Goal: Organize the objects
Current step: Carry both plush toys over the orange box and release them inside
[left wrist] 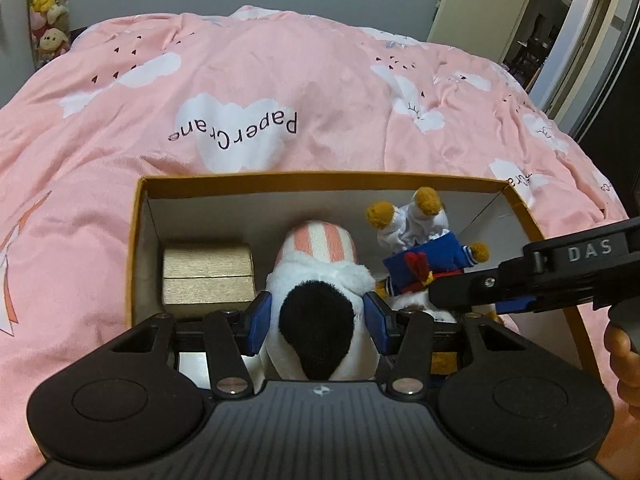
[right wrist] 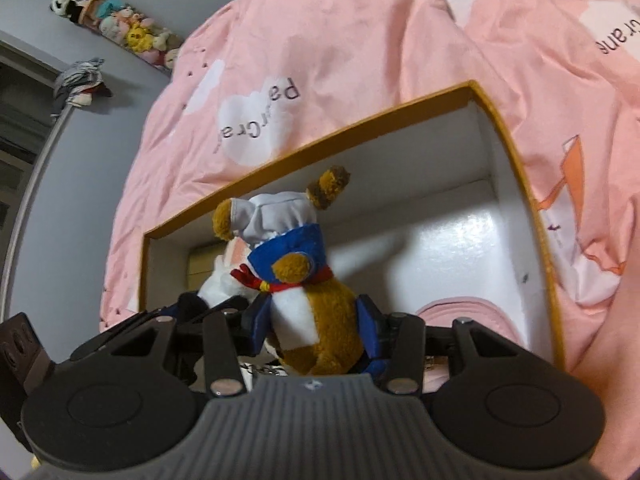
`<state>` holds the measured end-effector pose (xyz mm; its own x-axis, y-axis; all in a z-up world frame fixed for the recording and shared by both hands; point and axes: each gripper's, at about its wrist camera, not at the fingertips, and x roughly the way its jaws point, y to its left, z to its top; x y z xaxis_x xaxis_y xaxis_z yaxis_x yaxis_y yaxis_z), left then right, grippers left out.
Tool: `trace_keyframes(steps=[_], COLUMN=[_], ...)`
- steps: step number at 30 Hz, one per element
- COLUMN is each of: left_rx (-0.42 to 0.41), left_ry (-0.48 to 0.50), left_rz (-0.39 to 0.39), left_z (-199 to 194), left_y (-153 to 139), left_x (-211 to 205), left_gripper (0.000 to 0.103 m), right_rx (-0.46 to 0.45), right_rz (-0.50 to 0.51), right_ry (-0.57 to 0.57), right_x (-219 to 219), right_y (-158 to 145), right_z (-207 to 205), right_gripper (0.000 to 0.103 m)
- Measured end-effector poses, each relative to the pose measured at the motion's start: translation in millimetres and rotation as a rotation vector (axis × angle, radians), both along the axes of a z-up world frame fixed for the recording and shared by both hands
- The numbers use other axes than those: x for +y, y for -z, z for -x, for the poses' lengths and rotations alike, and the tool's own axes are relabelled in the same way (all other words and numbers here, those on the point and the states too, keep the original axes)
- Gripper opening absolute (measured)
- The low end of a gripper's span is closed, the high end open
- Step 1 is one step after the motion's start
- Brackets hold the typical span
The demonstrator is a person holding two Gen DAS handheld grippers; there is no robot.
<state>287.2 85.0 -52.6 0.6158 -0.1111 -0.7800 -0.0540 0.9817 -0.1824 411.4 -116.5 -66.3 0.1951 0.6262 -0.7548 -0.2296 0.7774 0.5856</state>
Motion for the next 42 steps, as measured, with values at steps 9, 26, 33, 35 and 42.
trace_keyframes(steps=[9, 26, 33, 35, 42], left_rx=[-0.017, 0.044, 0.022, 0.014, -0.017], left_ry=[-0.052, 0.017, -0.068, -0.086, -0.052], left_rz=[-0.081, 0.018, 0.069, 0.079, -0.106], left_z=[2.6, 14.5, 30.0, 32.7, 28.1], left_y=[10.7, -4.9, -2.4, -2.6, 4.3], left_x=[-9.0, 7.7, 8.8, 8.0, -17.8], left_gripper=[0.057, 0.035, 0.029, 0.027, 0.026], right_rx=[0.148, -0.212, -0.256, -0.253, -0.214], right_rz=[-0.034, 0.156, 0.138, 0.117, 0.113], right_ry=[0.061, -0.246, -0.267, -0.266, -0.240], right_x=[5.9, 16.5, 28.1, 31.0, 29.0], right_y=[33.0, 3.9, 9.8, 11.8, 19.8], right_z=[-20.9, 19.9, 15.9, 12.5, 7.9], right_gripper=[0.048, 0.050, 0.039, 0.038, 0.038])
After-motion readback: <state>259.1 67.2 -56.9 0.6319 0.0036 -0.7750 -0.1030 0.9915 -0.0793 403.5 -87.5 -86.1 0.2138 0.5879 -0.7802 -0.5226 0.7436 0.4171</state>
